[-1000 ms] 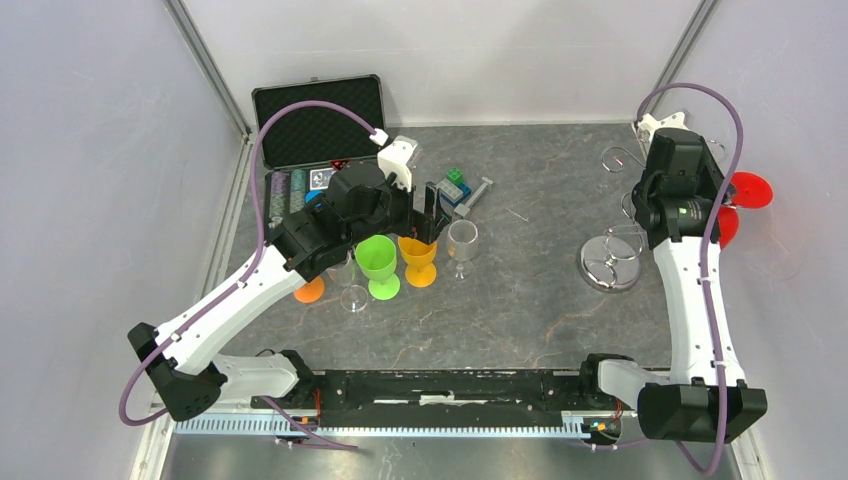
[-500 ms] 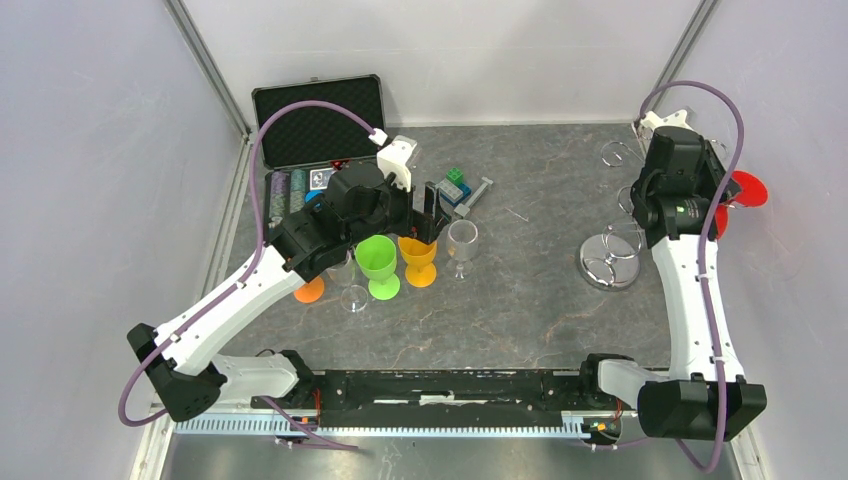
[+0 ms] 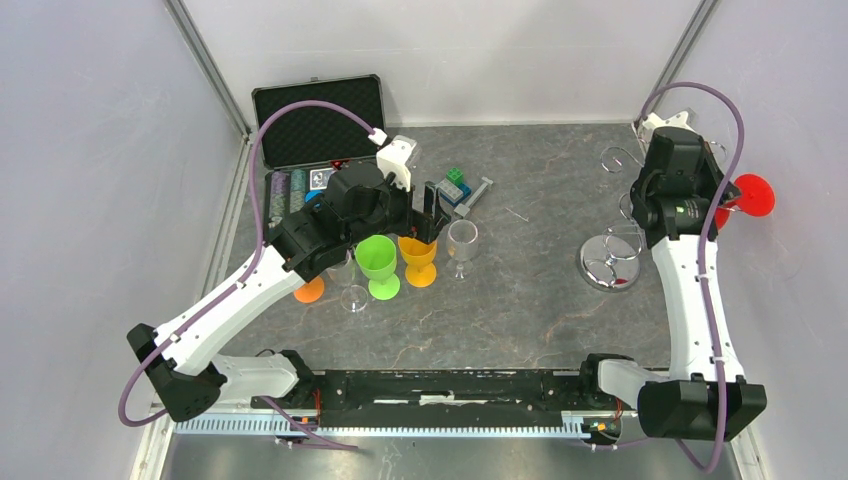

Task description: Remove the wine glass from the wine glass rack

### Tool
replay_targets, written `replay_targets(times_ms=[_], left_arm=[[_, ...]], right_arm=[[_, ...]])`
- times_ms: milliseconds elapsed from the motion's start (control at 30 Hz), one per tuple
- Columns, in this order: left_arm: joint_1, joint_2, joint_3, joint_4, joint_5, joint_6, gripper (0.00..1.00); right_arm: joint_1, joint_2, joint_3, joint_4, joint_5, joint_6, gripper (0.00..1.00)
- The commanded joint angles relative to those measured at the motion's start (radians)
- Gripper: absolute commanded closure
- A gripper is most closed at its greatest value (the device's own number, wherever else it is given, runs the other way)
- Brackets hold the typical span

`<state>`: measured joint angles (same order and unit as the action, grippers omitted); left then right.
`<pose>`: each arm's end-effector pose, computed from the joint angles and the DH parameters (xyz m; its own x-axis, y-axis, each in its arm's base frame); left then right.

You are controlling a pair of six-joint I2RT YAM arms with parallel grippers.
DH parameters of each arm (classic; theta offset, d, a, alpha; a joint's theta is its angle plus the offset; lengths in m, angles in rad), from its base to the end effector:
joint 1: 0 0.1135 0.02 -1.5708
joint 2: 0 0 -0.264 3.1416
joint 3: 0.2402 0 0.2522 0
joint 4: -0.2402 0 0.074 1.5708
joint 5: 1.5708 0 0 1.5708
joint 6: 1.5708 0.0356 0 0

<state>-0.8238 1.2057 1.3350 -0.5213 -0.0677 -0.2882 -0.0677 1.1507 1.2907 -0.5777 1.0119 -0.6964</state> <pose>0.1799 -0.1907 0.4093 -0.4449 0.0630 -0.8934 0.5874 0.7736 -0.2379 0.2281 -0.0457 0.4088 -0.8389 -0.2840 -0.4643 0.3440 0.3844 -0.8567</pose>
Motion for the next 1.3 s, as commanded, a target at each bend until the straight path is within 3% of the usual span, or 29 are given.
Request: replay_targets(times_ms=[0,533,967,1267], left_arm=[[0.008,-0.023,0.0,0.042,0.02,0.021,0.0],[0.014,-0.012,0.001,0.042,0.022,0.019,0.0],[0.017,-0.02,-0.005,0.041,0.023,0.017,0.0],[0.018,0.011,0.04,0.015,0.035,0.01,0.0]], right_arm=[[0.003,-0.034,0.035,-0.025,0.026,0.016,1.0],[0.263,-0.038,0.081,-0.156,0.193,0.093,1.0],[0.259,-0.068,0.044,-0.011,0.217,-0.045,1.0],[0.146,-0.089,0.02,0.007,0.153,-0.037,1.0]])
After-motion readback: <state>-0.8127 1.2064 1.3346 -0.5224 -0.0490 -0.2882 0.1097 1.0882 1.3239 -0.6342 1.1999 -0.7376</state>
